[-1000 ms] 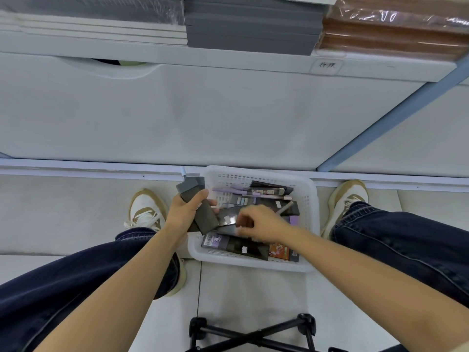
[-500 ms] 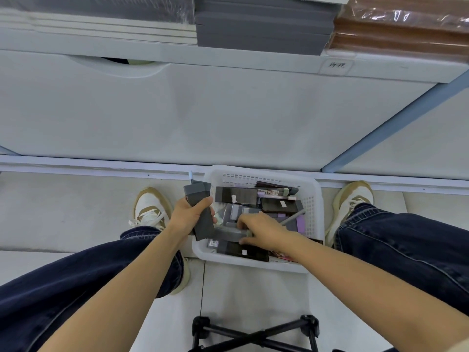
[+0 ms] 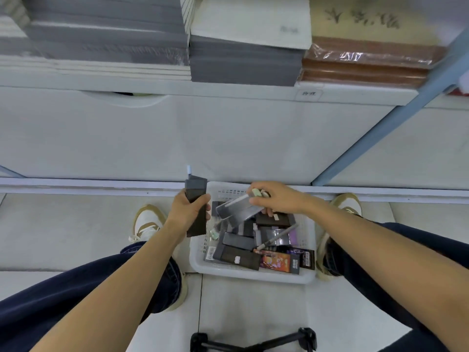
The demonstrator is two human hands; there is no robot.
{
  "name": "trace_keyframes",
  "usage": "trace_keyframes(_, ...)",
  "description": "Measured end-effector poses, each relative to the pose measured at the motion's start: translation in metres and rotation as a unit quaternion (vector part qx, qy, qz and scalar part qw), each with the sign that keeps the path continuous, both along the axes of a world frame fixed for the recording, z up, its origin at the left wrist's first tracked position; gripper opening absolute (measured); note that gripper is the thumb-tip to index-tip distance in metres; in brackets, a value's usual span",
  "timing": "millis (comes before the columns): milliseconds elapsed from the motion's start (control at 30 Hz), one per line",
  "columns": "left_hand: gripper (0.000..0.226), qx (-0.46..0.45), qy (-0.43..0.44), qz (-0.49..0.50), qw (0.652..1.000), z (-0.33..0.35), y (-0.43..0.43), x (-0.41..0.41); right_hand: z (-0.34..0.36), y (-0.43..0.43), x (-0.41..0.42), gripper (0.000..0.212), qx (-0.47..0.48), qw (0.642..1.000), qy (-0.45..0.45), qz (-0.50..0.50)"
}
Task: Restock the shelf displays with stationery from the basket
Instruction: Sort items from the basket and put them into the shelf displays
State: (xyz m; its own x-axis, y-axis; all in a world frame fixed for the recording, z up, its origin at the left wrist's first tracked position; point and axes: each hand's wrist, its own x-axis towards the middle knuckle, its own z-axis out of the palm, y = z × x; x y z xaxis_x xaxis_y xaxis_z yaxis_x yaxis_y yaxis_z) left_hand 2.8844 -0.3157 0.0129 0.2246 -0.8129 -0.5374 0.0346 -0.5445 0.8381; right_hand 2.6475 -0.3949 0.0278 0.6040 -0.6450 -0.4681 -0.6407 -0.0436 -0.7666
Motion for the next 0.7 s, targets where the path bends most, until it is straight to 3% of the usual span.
trace_keyframes(167,0.034,-0.048,-0.008,-0.106,0.993,0.050,-0.012,-0.019,0.074,-0.023,0.001,0.020,0.009,0.999,-0.032,0.035)
trace_keyframes(333,0.020,-0.102,0.007,-0.202,0.974,0.100,-0.007,-0.034,0.123,-0.024,-0.003,0.018,-0.005,0.996,-0.086,0.003)
trace_keyframes(467,0.022,-0.135,0.027,-0.157,0.978,0.141,-0.006,-0.041,0.165,-0.022,-0.009,0.010,0.005,0.988,-0.154,-0.024)
trace_keyframes(567,0.024,-0.175,0.029,-0.124,0.976,0.179,-0.008,-0.047,0.208,-0.025,-0.020,0.019,-0.007,0.976,-0.215,-0.036)
trace_keyframes(700,0.042,-0.259,0.026,-0.127,0.957,0.240,-0.012,-0.053,0.278,-0.024,-0.040,0.017,-0.143,0.949,-0.267,-0.083)
